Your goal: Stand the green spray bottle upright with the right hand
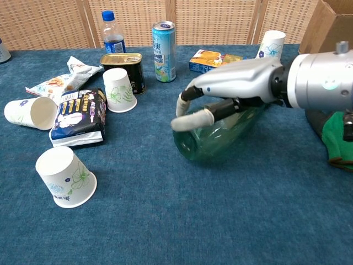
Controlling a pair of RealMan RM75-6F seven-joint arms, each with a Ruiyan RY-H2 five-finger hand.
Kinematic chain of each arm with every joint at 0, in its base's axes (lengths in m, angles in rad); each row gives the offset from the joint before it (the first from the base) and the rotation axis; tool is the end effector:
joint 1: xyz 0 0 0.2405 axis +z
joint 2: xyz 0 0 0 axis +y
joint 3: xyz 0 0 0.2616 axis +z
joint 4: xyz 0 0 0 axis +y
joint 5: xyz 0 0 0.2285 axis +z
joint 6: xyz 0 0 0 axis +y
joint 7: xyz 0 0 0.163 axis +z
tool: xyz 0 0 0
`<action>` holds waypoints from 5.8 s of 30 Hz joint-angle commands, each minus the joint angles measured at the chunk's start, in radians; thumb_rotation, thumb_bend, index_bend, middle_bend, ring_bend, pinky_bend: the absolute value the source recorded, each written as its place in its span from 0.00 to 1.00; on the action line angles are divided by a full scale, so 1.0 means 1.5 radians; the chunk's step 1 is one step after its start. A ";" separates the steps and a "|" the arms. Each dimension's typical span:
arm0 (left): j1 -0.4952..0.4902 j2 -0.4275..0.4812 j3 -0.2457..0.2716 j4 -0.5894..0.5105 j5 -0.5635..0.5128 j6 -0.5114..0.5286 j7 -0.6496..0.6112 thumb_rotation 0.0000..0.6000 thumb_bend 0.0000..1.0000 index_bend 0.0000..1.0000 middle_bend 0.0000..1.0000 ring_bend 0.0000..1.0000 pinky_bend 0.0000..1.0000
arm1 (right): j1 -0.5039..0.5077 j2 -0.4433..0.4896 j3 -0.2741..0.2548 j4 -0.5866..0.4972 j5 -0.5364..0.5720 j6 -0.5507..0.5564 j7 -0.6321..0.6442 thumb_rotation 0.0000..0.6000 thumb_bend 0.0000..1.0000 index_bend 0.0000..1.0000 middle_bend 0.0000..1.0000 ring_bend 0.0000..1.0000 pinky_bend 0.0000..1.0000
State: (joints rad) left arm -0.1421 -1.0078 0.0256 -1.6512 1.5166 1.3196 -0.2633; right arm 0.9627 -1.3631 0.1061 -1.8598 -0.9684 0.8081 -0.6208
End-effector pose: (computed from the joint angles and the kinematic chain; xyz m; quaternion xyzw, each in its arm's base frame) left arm -0.3308 0.1996 0.1425 -0.6025 -0.4953 -0.3787 0.4982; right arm -0.0577 -0.3160 -0.0390 0.8669 -0.2765 0.2995 0.2870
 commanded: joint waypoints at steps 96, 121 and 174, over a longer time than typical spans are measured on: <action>-0.034 0.017 0.002 -0.043 0.059 0.024 0.021 0.99 0.18 0.26 0.27 0.22 0.07 | -0.284 0.193 -0.208 -0.242 -0.195 0.292 -0.246 0.00 0.07 0.27 0.24 0.12 0.05; -0.031 0.020 0.009 -0.052 0.068 0.034 0.028 0.99 0.18 0.26 0.27 0.22 0.05 | -0.336 0.150 -0.195 -0.107 -0.241 0.298 -0.272 0.00 0.07 0.27 0.24 0.12 0.05; -0.016 0.016 0.012 0.007 0.082 0.071 -0.034 0.99 0.18 0.27 0.27 0.22 0.07 | -0.069 -0.096 0.085 -0.007 0.188 0.319 -0.364 0.43 0.19 0.04 0.06 0.00 0.04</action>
State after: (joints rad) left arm -0.1667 -0.9835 0.0439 -1.6404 1.6391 1.4269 -0.3144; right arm 0.8489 -1.4937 0.2272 -1.8856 -0.6994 1.2773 -1.1555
